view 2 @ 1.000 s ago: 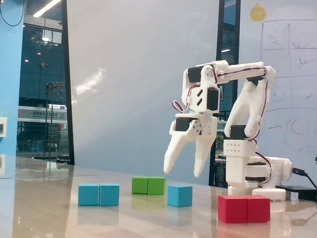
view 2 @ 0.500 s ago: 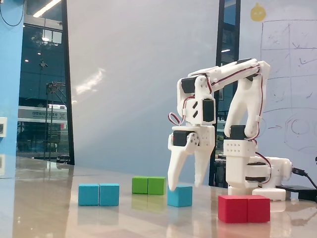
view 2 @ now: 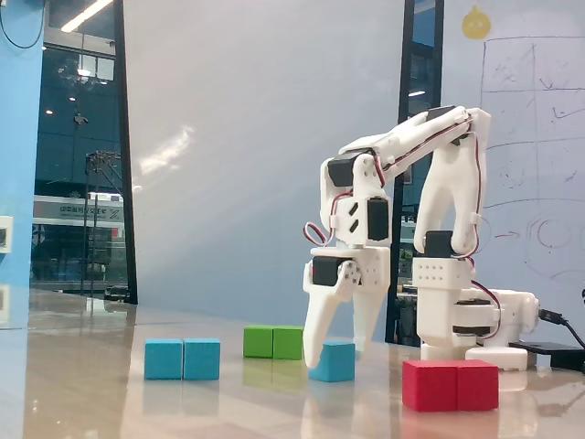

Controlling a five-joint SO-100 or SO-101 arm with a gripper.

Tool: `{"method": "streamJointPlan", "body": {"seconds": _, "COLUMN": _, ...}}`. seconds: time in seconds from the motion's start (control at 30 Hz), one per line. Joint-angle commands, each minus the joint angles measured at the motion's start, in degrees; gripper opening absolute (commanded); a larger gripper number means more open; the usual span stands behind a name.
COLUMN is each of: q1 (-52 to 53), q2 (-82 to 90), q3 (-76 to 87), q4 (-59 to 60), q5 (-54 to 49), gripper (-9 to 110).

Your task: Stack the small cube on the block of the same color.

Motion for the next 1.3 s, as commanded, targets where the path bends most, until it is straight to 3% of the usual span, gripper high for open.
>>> {"method": "streamJointPlan", "body": {"seconds": 0.0, "q1": 0.53, "q2": 0.18, "q3": -5.45, "q4": -2.2, "q5": 0.44, "gripper": 28}}
{"method": "streamJointPlan", "body": {"seconds": 0.27, "q1": 5.45, "q2": -0.09, "q3": -5.36, "q4": -2.99, "q5": 0.44, "gripper": 27}}
{"method": "streamJointPlan", "body": {"seconds": 0.57, "q1": 5.36, "q2": -0.09, "q3": -5.36, "q4": -3.25, "q5": 0.44, "gripper": 8}}
{"method": "streamJointPlan", "body": {"seconds": 0.93, "q1": 5.36, "q2": 1.05, "q3": -5.98, "q4": -3.08, "q5": -0.26, "gripper": 8}}
{"method": "streamJointPlan", "body": {"seconds": 1.27, "q1": 5.36, "q2": 6.68, "q3": -24.52, "q4": 8.88, "q5": -0.44, "gripper": 8}}
